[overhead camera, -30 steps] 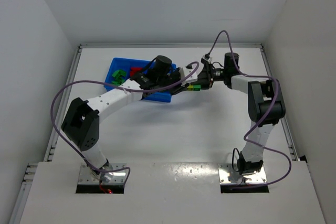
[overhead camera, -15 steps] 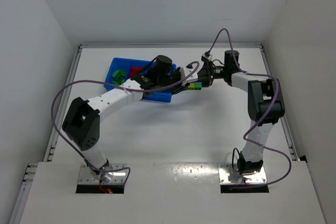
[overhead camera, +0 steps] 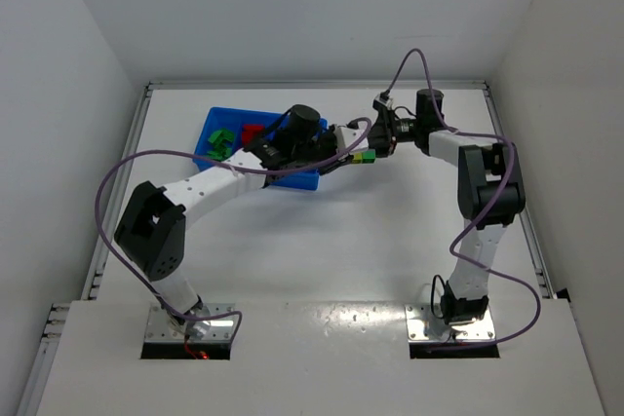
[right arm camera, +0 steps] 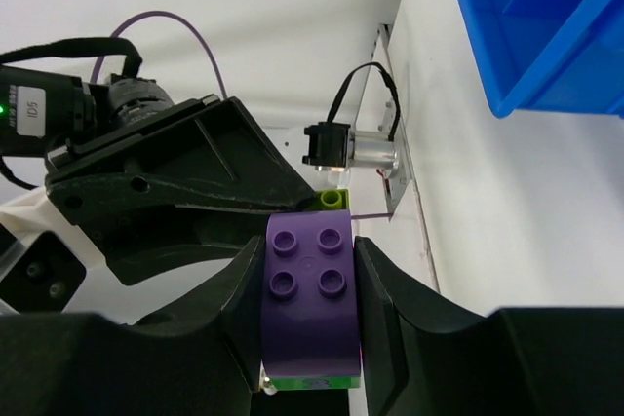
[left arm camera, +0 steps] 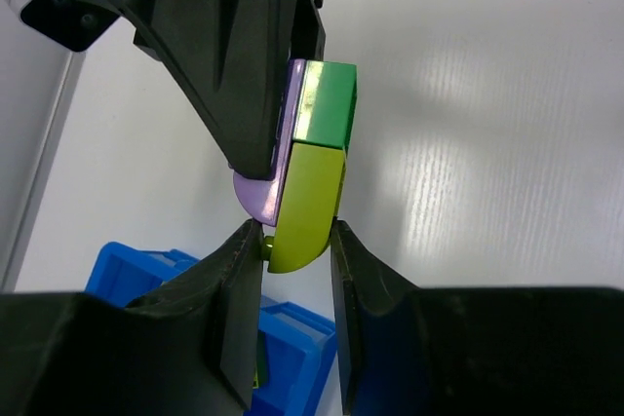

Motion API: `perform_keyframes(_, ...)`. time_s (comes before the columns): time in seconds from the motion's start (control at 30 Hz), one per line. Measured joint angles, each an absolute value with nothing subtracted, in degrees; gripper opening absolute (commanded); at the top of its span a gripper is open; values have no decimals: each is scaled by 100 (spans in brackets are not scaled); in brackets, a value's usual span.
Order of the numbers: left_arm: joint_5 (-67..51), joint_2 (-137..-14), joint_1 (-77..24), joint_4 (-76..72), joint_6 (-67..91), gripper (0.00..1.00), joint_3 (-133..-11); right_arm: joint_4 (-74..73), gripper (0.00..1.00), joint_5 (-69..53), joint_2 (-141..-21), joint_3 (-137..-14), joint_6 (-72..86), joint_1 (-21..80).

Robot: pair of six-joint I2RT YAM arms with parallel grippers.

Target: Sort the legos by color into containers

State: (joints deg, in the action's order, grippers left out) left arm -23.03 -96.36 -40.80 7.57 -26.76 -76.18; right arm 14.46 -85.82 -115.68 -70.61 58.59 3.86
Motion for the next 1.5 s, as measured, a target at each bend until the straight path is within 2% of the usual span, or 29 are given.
perform_keyframes(0.13, -2139, -9529, -4145, 464, -2724, 16, -7422, 1426, 0, -8678, -11780, -7419, 5850, 381)
perform_keyframes(0.4, -2751, -9406, -4696, 899, -2617, 16, -7100, 1494, 0, -8016, -11924, -7898, 5892, 104)
perform_keyframes(0.6, -2766, -9406, -4633, 956, -2296, 16, -7083, 1291, 0, -7859, -11924, -7854, 5712, 75)
perform_keyframes(0.77, -2783, -9404, -4213, 504, -1151, 13, -7059, 961, 0, -7752, -11915, -7601, 5472, 19)
perform_keyframes(0.83, -2510, -9393, -3927, 217, -624, 11, -7000, 703, 0, -7682, -11891, -7566, 5286, -32)
perform_keyframes(1.0, -740, -9260, -3555, 30, 467, 11, -6958, -172, 0, -7365, -11701, -7592, 4582, -154)
perform_keyframes(1.1, -86, -9258, -3395, 47, 843, 11, -6958, -810, 0, -7050, -11594, -7736, 4023, -191)
perform_keyframes(1.33, 502, -9935, -2840, 198, 1441, 11, -7260, -1723, 0, -6423, -11437, -7948, 3181, -202)
perform_keyframes(1.5, 336, -10691, -2580, 384, 1688, 11, -7651, -1966, 0, -6259, -11351, -7977, 2961, -202)
